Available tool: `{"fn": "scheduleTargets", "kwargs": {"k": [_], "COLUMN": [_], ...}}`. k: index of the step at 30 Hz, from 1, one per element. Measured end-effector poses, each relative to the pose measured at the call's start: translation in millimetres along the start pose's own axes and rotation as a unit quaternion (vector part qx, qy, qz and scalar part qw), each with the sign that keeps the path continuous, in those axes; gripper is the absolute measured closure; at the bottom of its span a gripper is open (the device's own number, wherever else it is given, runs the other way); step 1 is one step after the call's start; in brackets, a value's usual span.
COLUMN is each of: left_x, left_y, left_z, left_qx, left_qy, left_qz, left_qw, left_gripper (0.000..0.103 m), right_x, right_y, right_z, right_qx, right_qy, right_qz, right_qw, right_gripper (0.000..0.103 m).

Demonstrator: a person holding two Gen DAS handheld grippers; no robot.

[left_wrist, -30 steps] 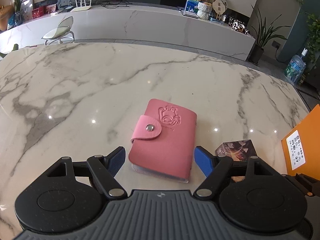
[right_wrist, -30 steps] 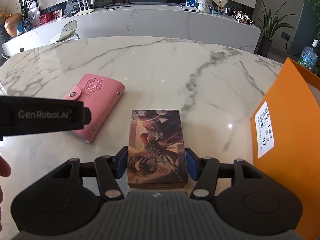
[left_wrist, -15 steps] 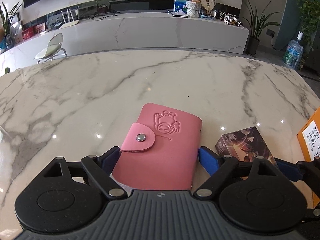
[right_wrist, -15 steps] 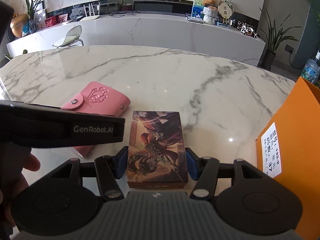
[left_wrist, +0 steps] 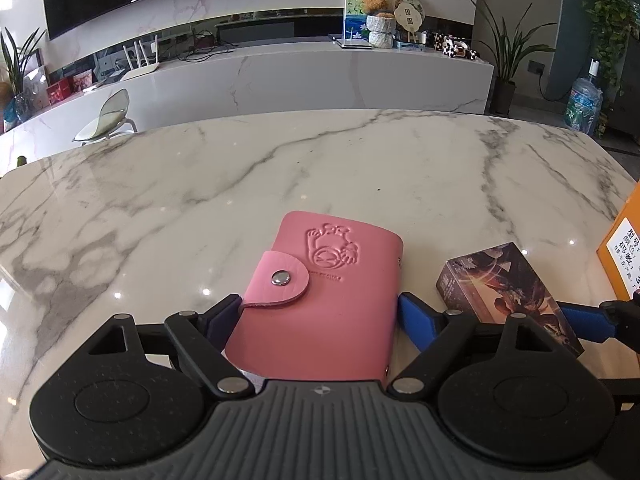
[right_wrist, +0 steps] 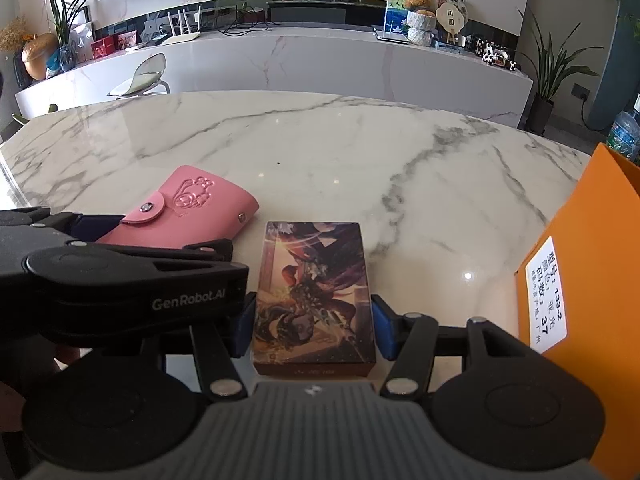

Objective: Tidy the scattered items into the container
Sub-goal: 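Grasp the pink wallet with the left tool while the right tool grasps the card deck, then carry the pink wallet with the left tool while the right tool carries the card deck to the box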

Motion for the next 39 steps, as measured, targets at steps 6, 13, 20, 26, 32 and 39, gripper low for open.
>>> {"fn": "scheduleTargets", "kwargs": {"k": [6,13,20,26,32,39], "left_x": [-34,-91,-153,-199,-231,-244], "left_y": [14,24,-3,-44,-102,-176], "left_z": [-11,-18,-15,3,16,21], "left_qx": [-0.017,-0.035,-0.026,0.003,0.046,0.108], "left_qy": [0.001,-0.005,-0.033,-0.071,-0.106,-0.126], "left_qz": [0.020,0.037,0.029,0.019,-0.005,-0.035], "left_qw": [0.9997,0.9987,0.9987,0.9973,0.9933,0.9856], "left_gripper": [0.005,0.005,0.005,0.005,0.005,0.005], "right_x": [-16,-52,-111,-170,-219,-256], "right_y": [4,-2,-16,-44,-93,-164], "right_z": [-4,-5,-1,8,-2,-25], "right_qx": [-0.008,-0.007,0.019,0.047,0.089,0.145], "right_qy": [0.004,-0.003,-0.029,-0.075,-0.106,-0.126], "right_qz": [0.010,0.011,0.019,0.016,-0.003,-0.037], "right_qw": [1.000,1.000,0.999,0.996,0.990,0.981], "right_gripper": [0.043,0.043,0.043,0.043,0.043,0.043]}}
Point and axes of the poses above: each gripper's, at about its wrist camera, not at the fingertips, and x roughly the way its jaws point, y to its left, z to its top, the point moved 9 cm from there along x, roughly the way its jaws point, and after that the axes turned 12 degrees about -z, right-handed, at the moved point
